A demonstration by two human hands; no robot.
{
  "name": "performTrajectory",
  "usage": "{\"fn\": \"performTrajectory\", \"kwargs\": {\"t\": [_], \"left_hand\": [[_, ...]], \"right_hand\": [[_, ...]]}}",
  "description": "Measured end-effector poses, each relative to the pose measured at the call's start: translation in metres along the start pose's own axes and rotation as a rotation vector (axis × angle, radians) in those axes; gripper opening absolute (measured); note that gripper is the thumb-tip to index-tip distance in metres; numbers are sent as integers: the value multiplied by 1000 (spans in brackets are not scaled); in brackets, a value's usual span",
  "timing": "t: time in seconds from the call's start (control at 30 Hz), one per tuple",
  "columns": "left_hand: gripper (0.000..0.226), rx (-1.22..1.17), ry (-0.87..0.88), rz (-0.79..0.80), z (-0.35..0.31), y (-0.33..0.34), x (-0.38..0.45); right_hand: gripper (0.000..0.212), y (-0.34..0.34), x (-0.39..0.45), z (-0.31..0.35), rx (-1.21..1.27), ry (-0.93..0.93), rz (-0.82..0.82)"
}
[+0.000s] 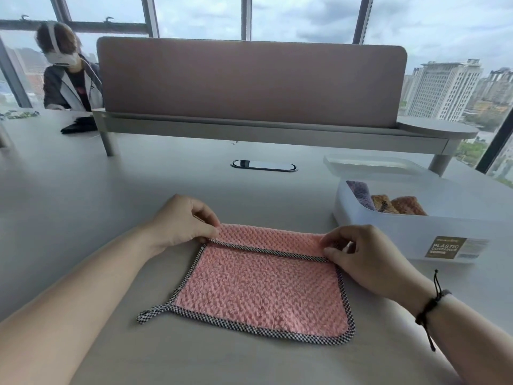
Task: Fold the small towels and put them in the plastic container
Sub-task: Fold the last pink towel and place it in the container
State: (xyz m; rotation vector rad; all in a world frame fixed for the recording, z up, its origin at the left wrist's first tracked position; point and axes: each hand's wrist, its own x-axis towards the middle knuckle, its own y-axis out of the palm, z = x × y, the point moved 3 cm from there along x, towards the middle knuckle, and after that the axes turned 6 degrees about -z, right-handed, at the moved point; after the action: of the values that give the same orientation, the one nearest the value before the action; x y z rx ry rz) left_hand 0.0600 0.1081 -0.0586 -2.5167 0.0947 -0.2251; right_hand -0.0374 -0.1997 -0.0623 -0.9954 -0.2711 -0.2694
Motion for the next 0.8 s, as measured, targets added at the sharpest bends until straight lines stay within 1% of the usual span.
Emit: {"fn": "performTrajectory", "kwargs": {"t": [0.1, 0.23, 0.4, 0.43, 0.5, 0.57, 0.63, 0.67, 0.7, 0.73, 0.8], "left_hand": [[17, 58, 36, -10, -2, 0, 1], [18, 191, 119, 8, -4, 5, -2], [31, 418, 295, 85, -9, 11, -6], [32, 457, 327, 100, -8, 12, -6], [30, 485, 402, 94, -9, 14, -7], [28, 438, 478, 108, -14, 16, -10], [31, 360, 504, 198, -17, 22, -13], [33, 327, 489, 269, -18, 26, -16], [36, 318, 465, 344, -18, 30, -19], [39, 343, 445, 411, -17, 33, -21], [45, 448, 440, 491, -16, 38, -26]], "right_hand": [[13, 0, 0, 1, -13, -2, 13], [17, 2, -1, 5, -117, -41, 52], [22, 1, -5, 9, -199, -65, 71], [22, 0, -6, 10, -216, -69, 55], [18, -4, -8, 16, -214, -93, -41], [16, -10, -11, 25, -153, -161, -150], [17, -12, -15, 34, -100, -262, -166], [22, -9, -16, 37, -90, -300, -123], [32, -5, -18, 40, -92, -318, -44], [46, 1, -20, 41, -100, -314, 60], [71, 14, -26, 42, -147, -286, 267]]}}
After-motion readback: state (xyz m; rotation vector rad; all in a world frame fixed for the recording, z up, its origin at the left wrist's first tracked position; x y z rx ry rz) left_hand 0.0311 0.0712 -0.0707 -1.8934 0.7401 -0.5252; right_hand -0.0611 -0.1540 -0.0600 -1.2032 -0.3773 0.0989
